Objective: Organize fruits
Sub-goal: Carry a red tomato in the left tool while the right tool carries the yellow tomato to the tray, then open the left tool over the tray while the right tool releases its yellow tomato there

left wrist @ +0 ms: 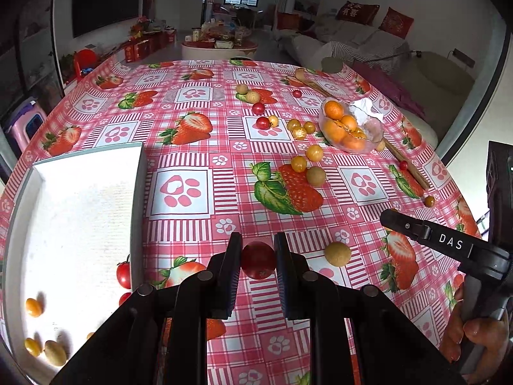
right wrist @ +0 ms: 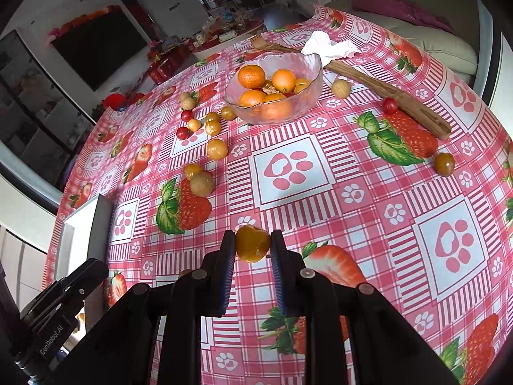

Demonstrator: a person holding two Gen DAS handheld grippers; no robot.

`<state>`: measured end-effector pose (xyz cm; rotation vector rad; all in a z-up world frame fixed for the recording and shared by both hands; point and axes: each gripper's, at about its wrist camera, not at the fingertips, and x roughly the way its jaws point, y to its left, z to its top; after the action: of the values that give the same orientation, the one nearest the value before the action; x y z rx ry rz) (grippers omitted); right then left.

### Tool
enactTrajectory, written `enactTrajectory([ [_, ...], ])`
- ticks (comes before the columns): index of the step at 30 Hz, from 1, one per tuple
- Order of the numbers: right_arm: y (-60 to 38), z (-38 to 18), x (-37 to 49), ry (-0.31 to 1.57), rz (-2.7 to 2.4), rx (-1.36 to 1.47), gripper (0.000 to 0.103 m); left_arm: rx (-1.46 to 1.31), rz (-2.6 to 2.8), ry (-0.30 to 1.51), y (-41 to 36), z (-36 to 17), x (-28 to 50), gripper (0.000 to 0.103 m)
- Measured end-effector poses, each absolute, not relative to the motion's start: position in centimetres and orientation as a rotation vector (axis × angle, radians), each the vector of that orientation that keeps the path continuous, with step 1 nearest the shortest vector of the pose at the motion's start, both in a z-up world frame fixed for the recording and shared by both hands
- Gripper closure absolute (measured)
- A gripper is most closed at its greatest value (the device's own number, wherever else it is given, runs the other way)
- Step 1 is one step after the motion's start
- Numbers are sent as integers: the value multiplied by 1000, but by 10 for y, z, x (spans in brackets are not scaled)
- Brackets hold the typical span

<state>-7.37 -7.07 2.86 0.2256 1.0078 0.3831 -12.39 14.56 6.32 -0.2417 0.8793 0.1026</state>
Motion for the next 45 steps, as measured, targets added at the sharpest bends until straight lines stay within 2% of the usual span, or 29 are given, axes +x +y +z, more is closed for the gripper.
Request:
enactTrajectory([
  [22,52,51,-130,1026,567,63,79,-345,306,816,264,65,-203,81],
  [34,154,50,-132,1061,717,-44,78,-324,409,915,336,44,-185,81],
  [45,233,23,-110,1129,768,-134,78,-318,422,991,344,24,-171,81],
])
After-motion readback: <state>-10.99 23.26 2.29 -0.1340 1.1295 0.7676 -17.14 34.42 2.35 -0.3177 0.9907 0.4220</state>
